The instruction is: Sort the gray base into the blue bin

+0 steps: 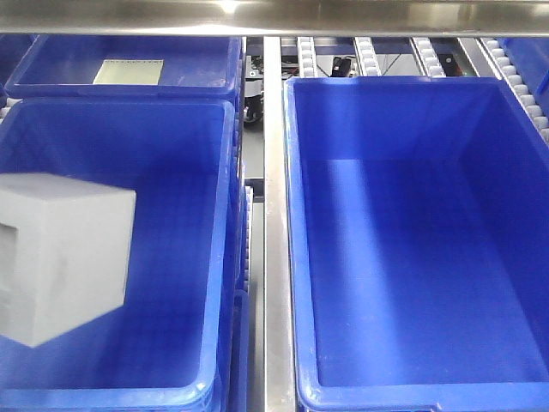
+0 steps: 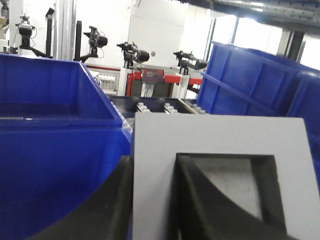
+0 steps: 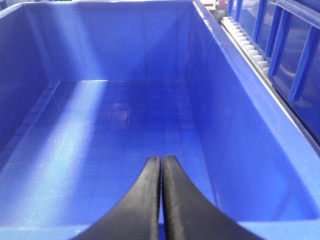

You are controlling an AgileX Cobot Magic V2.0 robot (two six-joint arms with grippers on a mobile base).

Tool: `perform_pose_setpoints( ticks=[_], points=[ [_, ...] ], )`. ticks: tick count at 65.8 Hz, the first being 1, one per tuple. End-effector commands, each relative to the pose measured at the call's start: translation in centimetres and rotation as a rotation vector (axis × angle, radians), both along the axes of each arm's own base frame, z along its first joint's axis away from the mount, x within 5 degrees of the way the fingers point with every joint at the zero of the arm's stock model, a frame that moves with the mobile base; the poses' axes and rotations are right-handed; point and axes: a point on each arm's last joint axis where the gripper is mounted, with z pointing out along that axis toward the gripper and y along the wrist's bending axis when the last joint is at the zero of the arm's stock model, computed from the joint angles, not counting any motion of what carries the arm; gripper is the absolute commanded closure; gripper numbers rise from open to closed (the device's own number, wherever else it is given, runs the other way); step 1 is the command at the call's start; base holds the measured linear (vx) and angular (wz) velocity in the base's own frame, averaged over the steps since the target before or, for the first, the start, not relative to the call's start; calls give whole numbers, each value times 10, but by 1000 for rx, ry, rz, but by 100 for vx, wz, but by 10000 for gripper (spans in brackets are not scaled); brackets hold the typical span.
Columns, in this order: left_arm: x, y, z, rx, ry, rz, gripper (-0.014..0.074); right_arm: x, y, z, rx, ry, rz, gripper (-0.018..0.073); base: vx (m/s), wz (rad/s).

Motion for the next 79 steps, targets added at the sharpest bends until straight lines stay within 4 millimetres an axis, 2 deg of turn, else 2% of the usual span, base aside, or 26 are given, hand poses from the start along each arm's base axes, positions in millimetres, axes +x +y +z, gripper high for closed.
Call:
perform_pose_setpoints(
  ticks=[1, 12, 21, 32, 43, 57, 61, 65, 72, 79],
  points=[
    [1, 2, 20, -142, -87, 7, 603, 2, 0, 4, -18, -38, 1, 564, 0, 0],
    [22, -12, 12, -191, 38, -30, 603, 2, 0, 4, -18, -38, 1, 564, 0, 0],
    [39, -38, 18, -139, 65, -128, 603, 2, 0, 4, -18, -38, 1, 564, 0, 0],
    [65, -91, 26, -63, 83, -277, 603, 2, 0, 4, -18, -38, 1, 564, 0, 0],
    [91, -155, 25, -29, 124, -389, 603, 2, 0, 4, -18, -38, 1, 564, 0, 0],
    [122, -235, 14, 29, 172, -479, 599, 2, 0, 4, -18, -38, 1, 564, 0, 0],
    [130, -258, 12, 80, 150, -510, 596, 2, 0, 4, -18, -38, 1, 564, 0, 0],
    [139, -280, 1, 180, 147, -539, 594, 2, 0, 4, -18, -38, 1, 564, 0, 0],
    [152, -307, -12, 308, 193, -557, 594, 2, 0, 4, -18, -38, 1, 564, 0, 0],
    [162, -320, -30, 387, 286, -546, 593, 2, 0, 4, -18, -38, 1, 564, 0, 0]
  ],
)
